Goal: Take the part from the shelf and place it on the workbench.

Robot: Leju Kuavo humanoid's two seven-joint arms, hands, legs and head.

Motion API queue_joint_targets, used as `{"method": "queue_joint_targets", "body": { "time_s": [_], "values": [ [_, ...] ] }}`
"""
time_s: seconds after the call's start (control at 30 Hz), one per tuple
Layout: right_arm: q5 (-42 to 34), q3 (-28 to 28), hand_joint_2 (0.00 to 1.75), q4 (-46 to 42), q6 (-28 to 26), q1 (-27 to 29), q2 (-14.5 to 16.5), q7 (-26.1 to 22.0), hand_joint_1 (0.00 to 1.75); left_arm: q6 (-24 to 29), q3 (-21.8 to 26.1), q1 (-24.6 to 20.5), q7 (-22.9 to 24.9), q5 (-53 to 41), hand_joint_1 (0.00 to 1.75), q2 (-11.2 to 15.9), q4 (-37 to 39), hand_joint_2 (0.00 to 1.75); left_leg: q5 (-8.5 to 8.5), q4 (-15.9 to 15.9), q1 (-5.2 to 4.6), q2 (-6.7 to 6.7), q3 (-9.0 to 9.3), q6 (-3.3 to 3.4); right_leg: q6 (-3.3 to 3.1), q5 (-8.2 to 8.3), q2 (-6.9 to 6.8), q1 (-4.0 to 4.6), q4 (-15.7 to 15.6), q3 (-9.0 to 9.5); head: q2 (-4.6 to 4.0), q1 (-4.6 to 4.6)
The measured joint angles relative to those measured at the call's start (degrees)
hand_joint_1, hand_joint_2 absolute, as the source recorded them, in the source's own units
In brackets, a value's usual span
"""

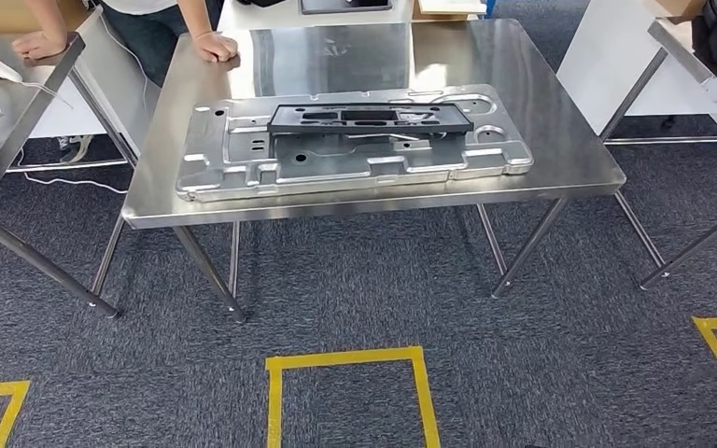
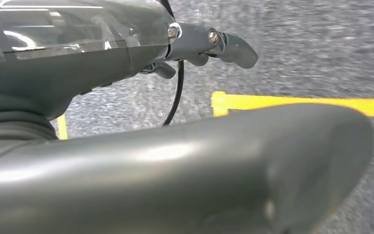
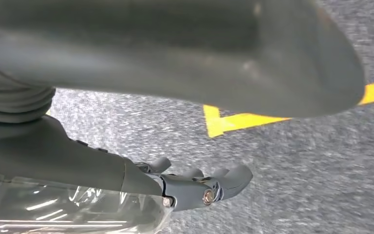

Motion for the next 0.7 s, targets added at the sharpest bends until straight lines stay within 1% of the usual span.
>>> {"method": "queue_joint_targets", "body": {
  "time_s": [0.03,0.07,0.1,0.13,0.17,0.2,0.23,0.27,0.3,0.33,0.37,0.4,0.43,0.47,0.5,0.53,0.57,0.6,0.63,0.67,0.7],
  "values": [
    [0.1,0.0,0.00,0.1,0.0,0.0,0.0,0.0,0.00,0.0,0.0,0.0,0.0,0.0,0.00,0.0,0.0,0.00,1.60,-3.3,0.25,0.01,2.72,-0.25,0.26,0.41,0.00,-0.15,0.6,-0.96,0.00,-0.01],
    [0.3,0.0,0.00,0.3,0.1,0.0,-0.1,-0.1,0.00,0.0,0.1,-0.1,-0.1,0.0,0.00,0.0,0.0,0.00,2.13,-7.6,0.45,0.00,5.75,-0.60,0.57,0.71,0.00,-0.20,1.3,-1.85,0.00,-0.02],
    [0.4,0.0,0.00,0.4,0.1,0.0,-0.1,-0.1,0.00,0.0,0.1,-0.3,-0.1,0.0,0.00,-0.1,0.0,0.00,1.87,-11.4,0.51,-0.06,8.21,-0.68,0.89,0.97,0.00,-0.19,2.0,-2.56,0.00,-0.03],
    [0.5,0.0,0.00,0.4,0.2,0.0,-0.2,-0.2,0.00,0.0,0.1,-0.4,-0.1,0.0,0.00,-0.1,0.0,0.00,1.15,-14.1,0.57,-0.15,9.71,-0.63,1.21,1.25,0.00,-0.09,2.6,-3.02,0.00,-0.02],
    [0.5,0.0,0.00,0.5,0.4,0.0,-0.2,-0.3,0.00,0.0,0.1,-0.5,-0.1,0.0,0.00,-0.2,0.0,0.00,0.41,-15.2,0.46,-0.24,10.17,-0.39,1.48,1.60,0.00,-0.03,2.9,-3.31,0.00,0.00],
    [0.7,0.0,0.00,0.6,0.5,0.0,-0.2,-0.4,0.00,0.0,0.1,-0.4,-0.1,-0.1,0.00,-0.2,0.0,0.00,0.41,-15.2,0.36,-0.30,9.90,0.17,1.76,2.02,0.00,-0.07,3.0,-3.44,0.00,0.03],
    [0.7,0.0,0.00,0.7,0.6,0.1,-0.2,-0.5,0.00,0.0,0.1,-0.4,-0.1,-0.1,0.00,-0.2,0.0,0.00,0.73,-15.1,0.37,-0.21,9.48,0.72,2.00,2.08,0.00,-0.20,3.1,-3.59,0.00,0.04],
    [0.8,0.0,0.00,0.8,0.7,0.1,-0.2,-0.5,0.00,0.0,0.1,-0.4,-0.1,-0.1,0.00,-0.2,-0.1,0.00,1.22,-15.0,0.32,-0.12,8.99,1.32,2.22,1.20,0.01,-0.35,3.7,-3.87,-0.01,0.07],
    [0.9,0.0,0.00,0.9,0.7,0.1,-0.2,-0.6,0.00,0.0,0.2,-0.4,-0.1,-0.2,0.00,-0.2,-0.1,0.00,1.80,-14.9,0.36,-0.02,8.36,1.87,2.42,-0.71,0.02,-0.44,5.1,-4.36,-0.01,0.10],
    [0.9,0.0,0.00,1.0,0.7,0.1,-0.2,-0.6,0.00,0.0,0.2,-0.4,-0.1,-0.2,0.00,-0.2,-0.1,0.00,2.45,-14.9,0.35,0.06,7.61,2.27,2.55,-3.49,0.03,-0.49,7.6,-5.06,-0.01,0.14],
    [1.0,0.0,0.00,1.1,0.8,0.1,-0.2,-0.6,0.00,0.0,0.2,-0.4,-0.1,-0.2,0.00,-0.2,-0.2,0.00,3.11,-14.9,0.31,0.08,6.74,2.47,2.63,-6.49,0.04,-0.48,11.0,-5.86,-0.01,0.18],
    [1.0,0.0,0.00,1.1,0.8,0.0,-0.2,-0.6,0.00,0.0,0.3,-0.4,-0.1,-0.3,0.00,-0.2,-0.2,0.00,3.77,-14.8,0.24,0.13,5.82,2.57,2.66,-8.72,0.04,-0.48,14.7,-6.55,0.00,0.18],
    [1.1,0.0,0.00,1.2,0.9,0.0,-0.2,-0.6,0.00,0.0,0.3,-0.4,-0.1,-0.3,0.00,-0.2,-0.3,0.00,4.42,-14.7,0.17,0.18,4.85,2.60,2.67,-9.73,0.04,-0.47,17.5,-6.78,0.00,0.18],
    [1.1,0.0,0.00,1.3,0.9,0.0,-0.2,-0.6,0.00,0.0,0.4,-0.4,-0.1,-0.4,0.00,-0.2,-0.3,0.00,5.06,-14.7,0.11,0.21,3.87,2.60,2.65,-9.43,0.04,-0.47,18.9,-6.26,0.00,0.19],
    [1.2,0.0,0.00,1.3,0.9,0.0,-0.2,-0.5,0.00,0.0,0.5,-0.4,-0.1,-0.4,0.00,-0.2,-0.3,0.00,5.67,-14.6,0.04,0.23,2.96,2.56,2.57,-8.11,0.04,-0.44,18.1,-4.78,0.00,0.19],
    [1.2,0.0,0.00,1.4,0.9,0.0,-0.2,-0.5,0.00,0.0,0.5,-0.4,-0.1,-0.4,0.00,-0.2,-0.3,0.00,6.25,-14.5,-0.02,0.21,2.17,2.49,2.39,-6.53,0.05,-0.38,15.4,-2.29,0.00,0.19],
    [1.3,0.1,0.00,1.4,0.9,-0.1,-0.2,-0.5,0.00,0.0,0.6,-0.4,-0.1,-0.4,0.00,-0.2,-0.3,0.00,6.81,-14.5,-0.07,0.19,1.55,2.36,2.12,-5.50,0.08,-0.25,11.2,0.89,0.00,0.19],
    [1.3,0.1,0.00,1.4,0.9,-0.2,-0.3,-0.5,0.00,0.0,0.6,-0.4,-0.1,-0.4,0.00,-0.2,-0.3,0.00,7.33,-14.5,-0.15,0.16,1.07,2.15,1.81,-5.29,0.11,-0.04,6.6,4.07,0.00,0.18],
    [1.4,0.1,0.00,1.4,0.9,-0.3,-0.3,-0.4,0.00,0.0,0.6,-0.4,-0.2,-0.4,0.00,-0.2,-0.3,0.00,7.88,-14.5,-0.20,0.16,0.72,1.86,1.55,-5.66,0.15,0.18,2.9,6.42,0.00,0.17],
    [1.5,0.1,0.00,1.4,1.0,-0.5,-0.3,-0.4,0.00,0.0,0.6,-0.4,-0.2,-0.4,0.00,-0.2,-0.3,0.00,8.44,-14.5,-0.21,0.18,0.44,1.52,1.37,-6.22,0.17,0.39,0.6,7.69,0.00,0.16],
    [1.5,0.1,0.00,1.5,1.0,-0.5,-0.3,-0.3,0.00,0.0,0.6,-0.5,-0.2,-0.4,0.00,-0.2,-0.3,0.00,8.99,-14.6,-0.22,0.20,0.23,1.14,1.20,-6.46,0.18,0.56,-0.4,7.97,0.00,0.16]
  ]
}}
